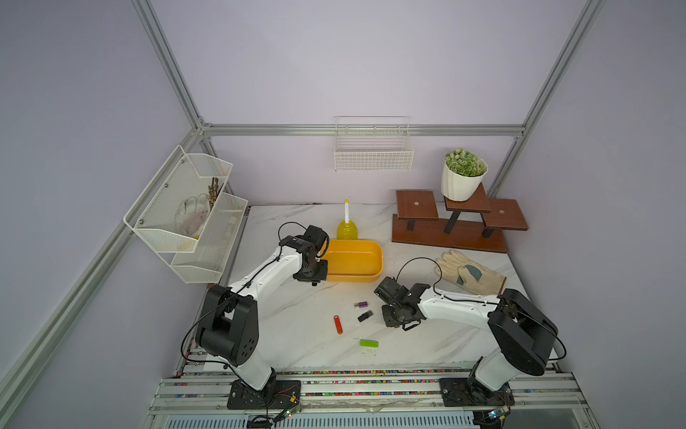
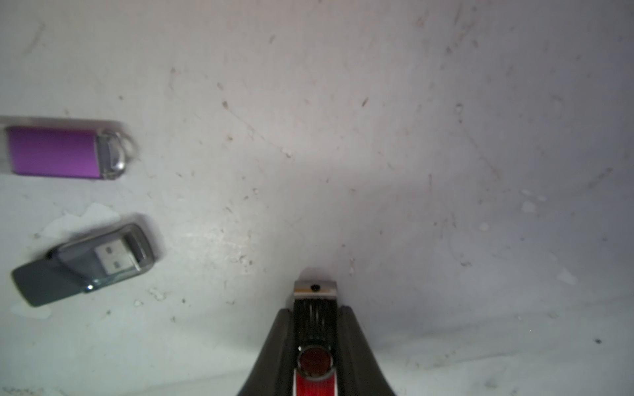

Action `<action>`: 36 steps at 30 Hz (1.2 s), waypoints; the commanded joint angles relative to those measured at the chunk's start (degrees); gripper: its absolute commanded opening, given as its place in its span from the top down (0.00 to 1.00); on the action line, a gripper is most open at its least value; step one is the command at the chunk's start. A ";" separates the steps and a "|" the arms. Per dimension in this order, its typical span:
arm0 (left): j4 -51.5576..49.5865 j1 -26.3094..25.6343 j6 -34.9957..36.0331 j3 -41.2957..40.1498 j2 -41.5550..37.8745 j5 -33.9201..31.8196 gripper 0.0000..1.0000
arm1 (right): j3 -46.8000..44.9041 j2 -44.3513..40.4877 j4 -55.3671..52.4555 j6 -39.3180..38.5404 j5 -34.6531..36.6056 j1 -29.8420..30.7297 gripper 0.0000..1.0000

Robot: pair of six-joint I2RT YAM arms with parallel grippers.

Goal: Put the usb flash drive into the storage box
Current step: Pick up the USB flash from the center of the board, then place the USB flash in the storage box.

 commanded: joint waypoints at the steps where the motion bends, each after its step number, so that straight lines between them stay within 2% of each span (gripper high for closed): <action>1: -0.94 0.06 1.15 2.67 0.32 0.12 1.00 | 4.53 -3.59 -7.05 0.89 1.63 0.44 1.00; 4: -2.73 0.33 1.66 4.85 1.37 0.00 1.00 | 9.98 -5.81 -12.85 1.01 3.68 0.35 1.00; 8: -4.39 1.23 2.30 7.91 2.48 0.19 1.00 | 18.73 -4.57 -16.55 0.81 8.09 -0.02 1.00; 16: -6.33 5.69 3.94 12.14 2.80 1.68 1.00 | 37.71 9.30 -15.90 -4.87 6.74 -4.25 1.00; 22: -6.66 9.41 5.03 12.38 2.27 2.46 1.00 | 47.25 20.24 -13.45 -8.05 4.08 -8.13 1.00; 29: -6.98 10.45 5.72 12.77 3.03 2.76 1.00 | 53.11 28.72 -11.10 -9.17 2.52 -10.01 1.00; 36: -7.02 10.57 5.76 13.20 3.74 3.43 1.00 | 53.76 33.01 -8.36 -9.63 2.12 -11.21 1.00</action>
